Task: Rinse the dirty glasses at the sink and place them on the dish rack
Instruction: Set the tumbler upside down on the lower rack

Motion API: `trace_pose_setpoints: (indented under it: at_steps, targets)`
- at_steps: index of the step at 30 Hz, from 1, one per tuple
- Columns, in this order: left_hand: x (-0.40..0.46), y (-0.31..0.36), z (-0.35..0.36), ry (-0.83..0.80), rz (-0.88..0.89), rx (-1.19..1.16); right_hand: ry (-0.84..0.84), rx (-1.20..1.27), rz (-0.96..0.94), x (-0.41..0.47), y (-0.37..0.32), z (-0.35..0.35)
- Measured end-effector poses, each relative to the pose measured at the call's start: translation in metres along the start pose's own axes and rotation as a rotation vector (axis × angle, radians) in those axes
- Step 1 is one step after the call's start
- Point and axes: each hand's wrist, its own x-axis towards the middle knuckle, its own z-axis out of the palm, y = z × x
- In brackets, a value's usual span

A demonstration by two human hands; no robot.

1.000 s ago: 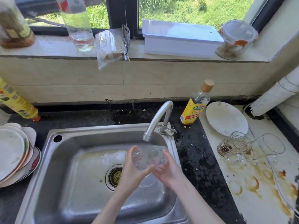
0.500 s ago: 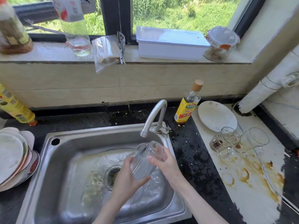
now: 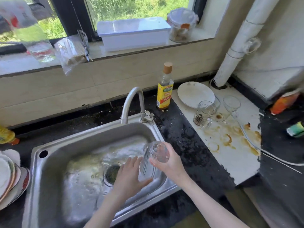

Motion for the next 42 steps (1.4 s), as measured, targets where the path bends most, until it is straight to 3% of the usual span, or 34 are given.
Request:
trace_pose_setpoints:
  at_steps: [6,14,23,28,34,42]
  targets:
    - [-0.054,0.047,0.02,0.159,0.253,0.138,0.195,-0.061,-0.041,-0.099,0.031,-0.044]
    - [-0.156,0.166,0.066,0.062,0.622,0.289,0.58,0.015,-0.017,-0.314,0.08,-0.102]
    - [-0.277,0.306,0.12,-0.075,1.103,0.265,1.067,0.09,0.144,-0.547,0.12,-0.142]
    - [-0.32,0.394,0.159,-0.163,1.343,0.303,1.294,0.138,0.161,-0.627,0.133,-0.173]
    - [-0.357,0.529,0.2,-0.155,1.599,0.241,1.502,0.108,0.185,-0.713,0.147,-0.243]
    - [-0.373,0.7,0.253,-0.211,1.735,0.219,1.698,0.088,0.21,-0.799,0.177,-0.362]
